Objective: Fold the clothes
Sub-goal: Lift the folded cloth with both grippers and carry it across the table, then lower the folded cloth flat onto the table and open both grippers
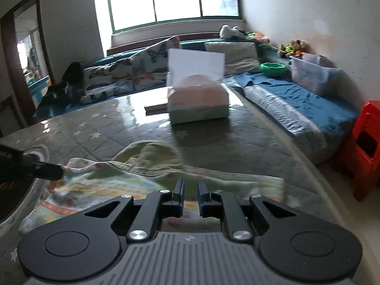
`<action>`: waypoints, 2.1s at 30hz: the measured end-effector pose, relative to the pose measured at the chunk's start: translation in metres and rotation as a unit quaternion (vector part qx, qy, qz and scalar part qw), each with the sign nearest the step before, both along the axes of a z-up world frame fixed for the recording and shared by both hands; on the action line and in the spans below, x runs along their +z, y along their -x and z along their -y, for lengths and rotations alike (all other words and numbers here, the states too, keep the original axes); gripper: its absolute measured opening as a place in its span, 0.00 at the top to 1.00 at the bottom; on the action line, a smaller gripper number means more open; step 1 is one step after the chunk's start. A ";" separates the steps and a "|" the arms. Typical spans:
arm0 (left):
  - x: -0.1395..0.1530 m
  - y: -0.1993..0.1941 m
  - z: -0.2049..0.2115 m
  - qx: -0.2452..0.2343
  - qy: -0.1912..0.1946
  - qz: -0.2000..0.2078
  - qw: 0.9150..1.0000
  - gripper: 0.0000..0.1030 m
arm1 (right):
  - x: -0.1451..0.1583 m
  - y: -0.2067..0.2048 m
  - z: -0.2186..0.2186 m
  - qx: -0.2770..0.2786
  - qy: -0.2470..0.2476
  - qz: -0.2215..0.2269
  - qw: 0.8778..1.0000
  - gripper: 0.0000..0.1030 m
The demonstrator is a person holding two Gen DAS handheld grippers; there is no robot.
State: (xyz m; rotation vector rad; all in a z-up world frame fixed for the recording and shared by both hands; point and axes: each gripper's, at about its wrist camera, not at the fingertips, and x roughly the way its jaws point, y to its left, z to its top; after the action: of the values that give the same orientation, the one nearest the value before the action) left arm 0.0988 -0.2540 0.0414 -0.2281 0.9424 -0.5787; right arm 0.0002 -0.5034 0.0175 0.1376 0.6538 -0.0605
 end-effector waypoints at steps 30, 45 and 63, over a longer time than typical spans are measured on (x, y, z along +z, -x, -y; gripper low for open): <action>-0.004 0.039 0.022 -0.083 0.014 0.016 0.996 0.85 | 0.004 0.038 -0.052 0.090 0.020 -0.006 0.996 0.77; -0.021 0.088 -0.008 -0.089 0.006 0.025 0.996 0.84 | -0.008 0.090 -0.069 0.076 0.054 0.003 0.996 0.75; -0.012 0.109 -0.030 -0.071 -0.027 0.055 0.996 0.44 | -0.011 0.105 -0.055 0.021 0.028 0.006 0.999 0.34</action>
State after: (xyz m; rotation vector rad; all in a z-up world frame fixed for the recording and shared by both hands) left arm -0.0101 -0.2242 0.0298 -0.0798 0.8707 -0.6891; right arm -0.1049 -0.4486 0.0065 0.0698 0.6429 -0.0368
